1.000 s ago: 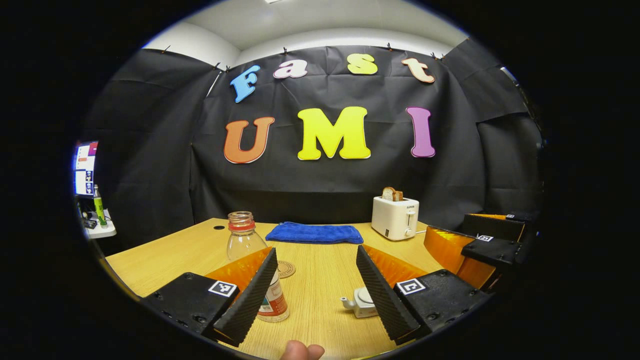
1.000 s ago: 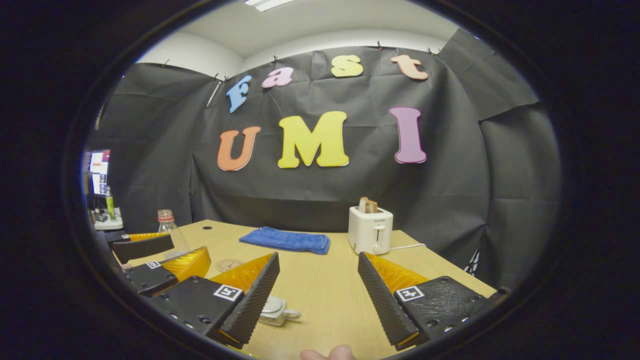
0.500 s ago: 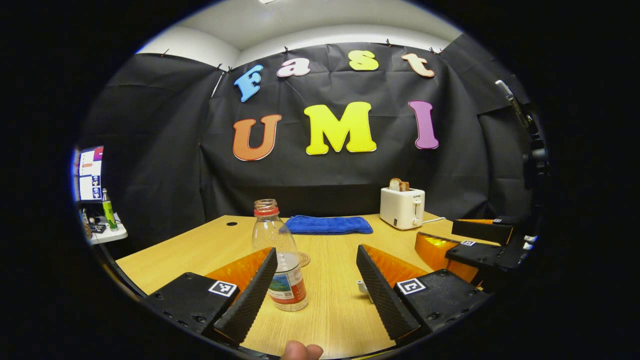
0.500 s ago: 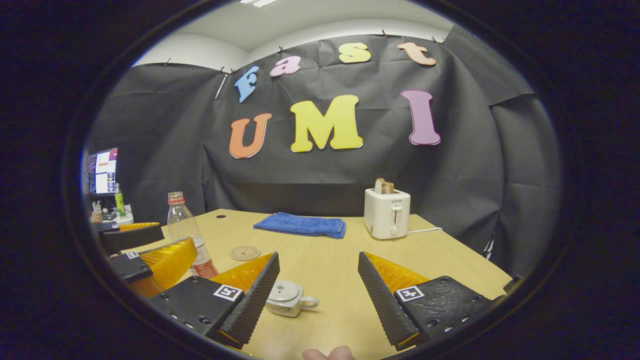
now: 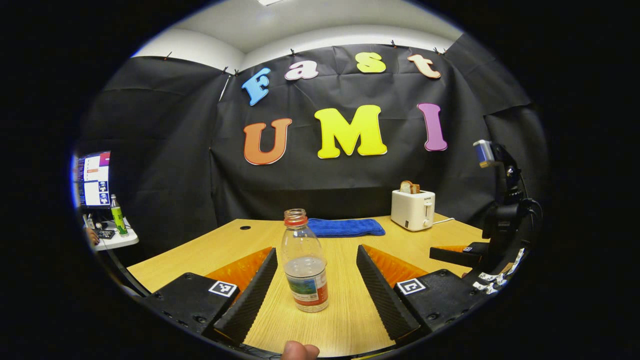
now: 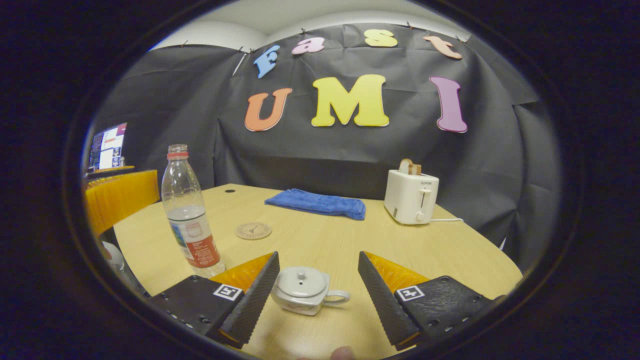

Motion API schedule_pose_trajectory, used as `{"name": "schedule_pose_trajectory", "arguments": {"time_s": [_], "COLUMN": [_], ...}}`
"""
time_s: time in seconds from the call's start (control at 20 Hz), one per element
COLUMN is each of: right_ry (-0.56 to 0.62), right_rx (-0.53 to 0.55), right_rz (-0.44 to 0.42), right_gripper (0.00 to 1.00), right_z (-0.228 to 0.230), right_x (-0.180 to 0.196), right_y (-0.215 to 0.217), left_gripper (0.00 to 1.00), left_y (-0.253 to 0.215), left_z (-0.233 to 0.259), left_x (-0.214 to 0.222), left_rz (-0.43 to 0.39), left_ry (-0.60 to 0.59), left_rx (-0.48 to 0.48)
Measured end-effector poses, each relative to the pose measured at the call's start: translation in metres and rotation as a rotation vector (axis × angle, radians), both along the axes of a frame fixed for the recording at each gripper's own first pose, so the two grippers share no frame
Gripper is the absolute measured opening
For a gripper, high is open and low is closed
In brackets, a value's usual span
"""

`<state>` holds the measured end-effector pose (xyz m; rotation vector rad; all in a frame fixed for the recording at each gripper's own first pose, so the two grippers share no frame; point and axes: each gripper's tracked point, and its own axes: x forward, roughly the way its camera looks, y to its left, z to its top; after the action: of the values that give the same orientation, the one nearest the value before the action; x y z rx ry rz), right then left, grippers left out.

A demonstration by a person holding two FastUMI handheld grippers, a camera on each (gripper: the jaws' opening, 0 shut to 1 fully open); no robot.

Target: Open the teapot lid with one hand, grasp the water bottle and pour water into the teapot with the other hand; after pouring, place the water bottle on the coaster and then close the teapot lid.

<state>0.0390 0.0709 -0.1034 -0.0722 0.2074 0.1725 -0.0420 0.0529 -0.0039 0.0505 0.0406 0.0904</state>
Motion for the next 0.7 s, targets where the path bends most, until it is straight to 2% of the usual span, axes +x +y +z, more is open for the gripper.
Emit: {"name": "schedule_pose_trajectory", "arguments": {"time_s": [0.1,0.15,0.2,0.35,0.4,0.45,0.5,0.55,0.6,0.65,0.7], "right_ry": [0.010,0.012,0.014,0.012,0.008,0.012,0.009,0.006,0.004,0.007,0.008], "right_rx": [-0.002,-0.004,-0.006,-0.026,-0.030,-0.035,-0.042,-0.054,-0.066,-0.080,-0.085], "right_rz": [0.014,0.014,0.013,0.013,0.019,0.027,0.031,0.036,0.054,0.043,0.047], "right_gripper": [0.98,0.90,0.84,0.55,0.49,0.39,0.34,0.21,0.21,0.00,0.04], "right_z": [-0.004,-0.004,-0.004,-0.004,-0.002,-0.003,-0.005,-0.005,-0.008,-0.011,-0.007], "right_x": [0.004,0.005,0.006,0.010,0.011,0.010,0.009,0.009,0.007,0.008,0.009], "right_y": [0.004,0.005,0.005,0.006,0.007,0.008,0.011,0.013,0.017,0.015,0.016], "left_gripper": [0.99,0.95,0.99,1.00,1.00,0.95,1.00,1.00,1.00,1.00,1.00], "left_y": [0.002,0.003,0.005,0.008,0.009,0.009,0.010,0.011,0.011,0.011,0.011], "left_z": [-0.005,-0.005,-0.007,-0.008,-0.010,-0.012,-0.013,-0.012,-0.013,-0.013,-0.014], "left_x": [0.002,0.003,0.003,0.005,0.005,0.005,0.005,0.005,0.006,0.005,0.005], "left_rz": [-0.003,0.000,0.003,0.009,0.010,0.011,0.013,0.013,0.012,0.011,0.012], "left_ry": [0.016,0.020,0.024,0.032,0.037,0.042,0.044,0.046,0.046,0.047,0.050], "left_rx": [-0.015,-0.018,-0.019,-0.036,-0.039,-0.041,-0.042,-0.043,-0.046,-0.047,-0.047]}}
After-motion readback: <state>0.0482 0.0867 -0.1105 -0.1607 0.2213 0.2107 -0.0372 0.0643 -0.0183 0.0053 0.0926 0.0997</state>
